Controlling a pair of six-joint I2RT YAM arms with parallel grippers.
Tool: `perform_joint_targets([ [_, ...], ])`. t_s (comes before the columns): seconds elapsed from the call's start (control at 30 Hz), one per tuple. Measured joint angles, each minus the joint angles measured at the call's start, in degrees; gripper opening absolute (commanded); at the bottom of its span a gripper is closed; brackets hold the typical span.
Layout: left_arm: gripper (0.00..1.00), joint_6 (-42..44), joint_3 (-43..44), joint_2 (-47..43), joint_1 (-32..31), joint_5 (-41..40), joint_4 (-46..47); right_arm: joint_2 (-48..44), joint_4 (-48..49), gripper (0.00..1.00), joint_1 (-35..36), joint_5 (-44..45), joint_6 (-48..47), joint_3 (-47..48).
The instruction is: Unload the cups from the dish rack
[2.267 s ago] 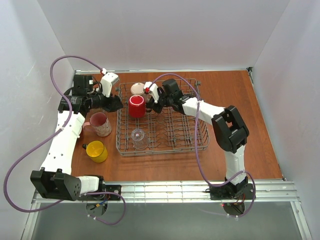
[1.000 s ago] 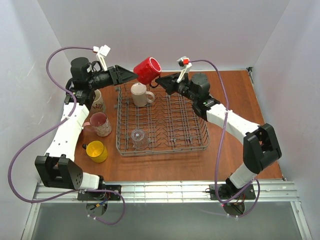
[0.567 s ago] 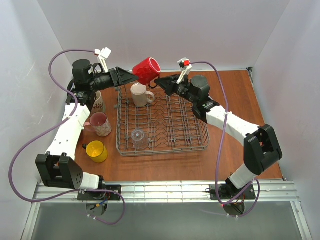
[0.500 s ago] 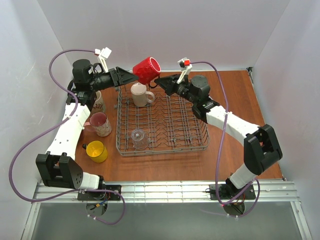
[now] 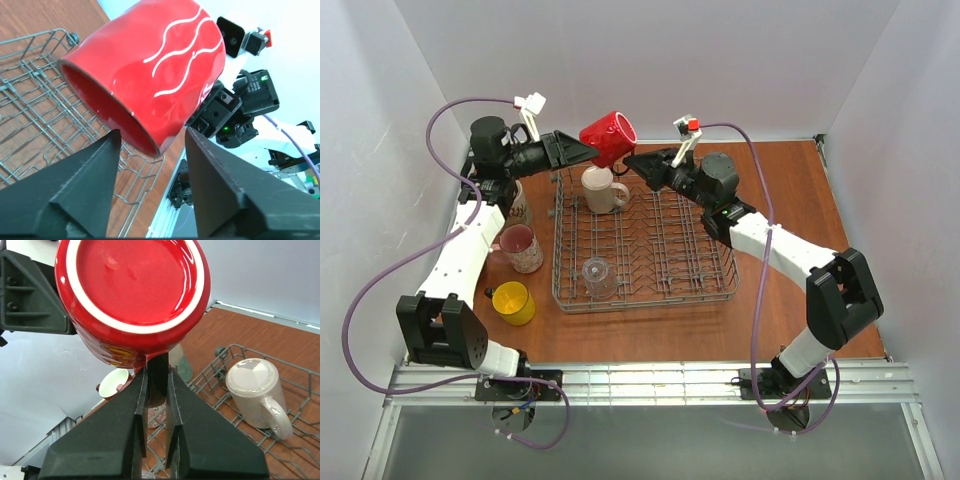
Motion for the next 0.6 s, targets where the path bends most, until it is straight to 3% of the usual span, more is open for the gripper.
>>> perform_joint_targets([
  [0.2, 0.28, -2.38, 0.00, 0.17, -0.26, 1.11, 2.32, 1.49, 1.33, 0.01, 1.07, -0.17, 1.09, 0.00],
  [0.3, 0.12, -4.46, 0.00, 0.20, -0.22, 2.45, 2.86, 2.27, 2.34, 0.01, 1.20, 0.07, 1.73, 0.02],
  [0.33, 0.02, -4.79, 0.00, 0.20, -0.31, 3.15, 3.30, 2.51, 2.43, 0.01, 1.20, 0.09, 2.12, 0.02],
  [0.6, 0.00, -3.02, -1.20, -0.07, -0.90, 5.22, 6.54, 3.89, 2.34, 0.01, 1.86, 0.04, 6.08, 0.02],
])
